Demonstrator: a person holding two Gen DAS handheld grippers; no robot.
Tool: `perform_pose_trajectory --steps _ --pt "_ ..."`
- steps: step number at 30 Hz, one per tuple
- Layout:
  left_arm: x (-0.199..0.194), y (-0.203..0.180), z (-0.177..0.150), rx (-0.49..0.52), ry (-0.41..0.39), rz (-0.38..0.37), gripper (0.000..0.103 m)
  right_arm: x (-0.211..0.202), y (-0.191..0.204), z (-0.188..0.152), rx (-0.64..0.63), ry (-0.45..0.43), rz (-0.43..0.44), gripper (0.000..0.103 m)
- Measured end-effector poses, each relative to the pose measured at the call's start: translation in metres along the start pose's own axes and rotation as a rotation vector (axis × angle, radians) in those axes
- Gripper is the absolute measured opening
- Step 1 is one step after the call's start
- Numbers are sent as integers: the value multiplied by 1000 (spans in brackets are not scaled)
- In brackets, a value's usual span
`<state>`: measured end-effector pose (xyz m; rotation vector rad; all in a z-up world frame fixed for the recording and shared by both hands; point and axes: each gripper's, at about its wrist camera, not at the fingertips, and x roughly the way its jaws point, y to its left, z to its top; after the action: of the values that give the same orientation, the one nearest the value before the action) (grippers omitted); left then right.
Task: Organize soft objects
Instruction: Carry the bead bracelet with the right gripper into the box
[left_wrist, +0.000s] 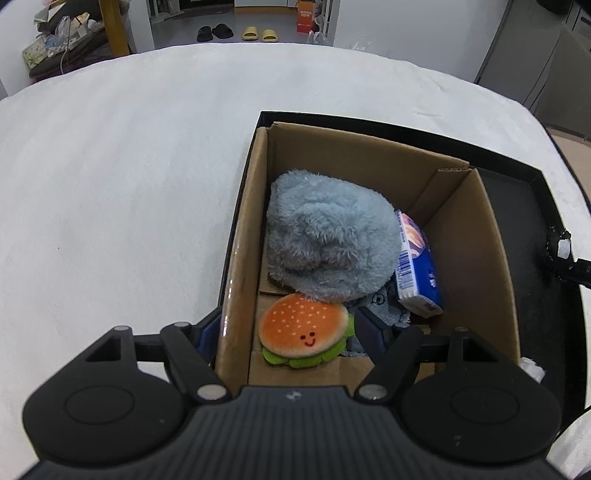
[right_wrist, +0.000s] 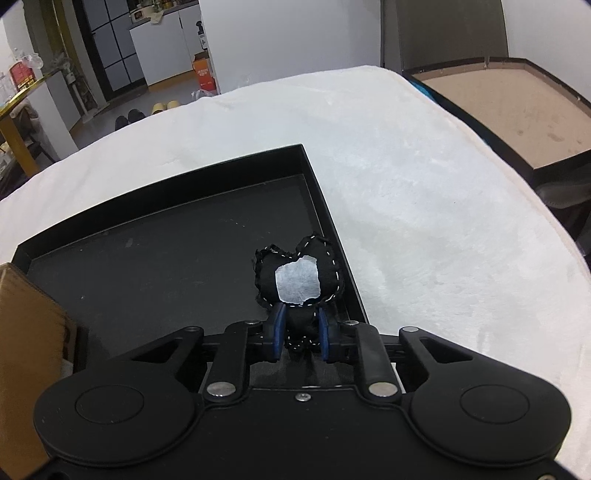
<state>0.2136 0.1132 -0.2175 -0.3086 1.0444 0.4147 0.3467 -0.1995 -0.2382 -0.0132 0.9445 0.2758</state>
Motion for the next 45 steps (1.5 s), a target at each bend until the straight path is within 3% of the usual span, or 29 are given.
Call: perform_pose_trajectory --steps 24,29,33,41,45 --pt "-37 38 -20 13 -54 -135 72 -83 68 7 -74 -94 54 19" --pt "-37 44 -26 22 -59 -158 67 -94 91 6 -94 -109 84 19" --pt "-35 52 -31 30 -43 -172 55 -100 109 5 -116 -112 108 19" --pt "-31 64 -38 30 -9 -224 51 -114 145 -2 -161 -111 148 19" --pt "-32 66 -41 28 -6 -251 40 -119 159 -7 -175 -106 164 19"
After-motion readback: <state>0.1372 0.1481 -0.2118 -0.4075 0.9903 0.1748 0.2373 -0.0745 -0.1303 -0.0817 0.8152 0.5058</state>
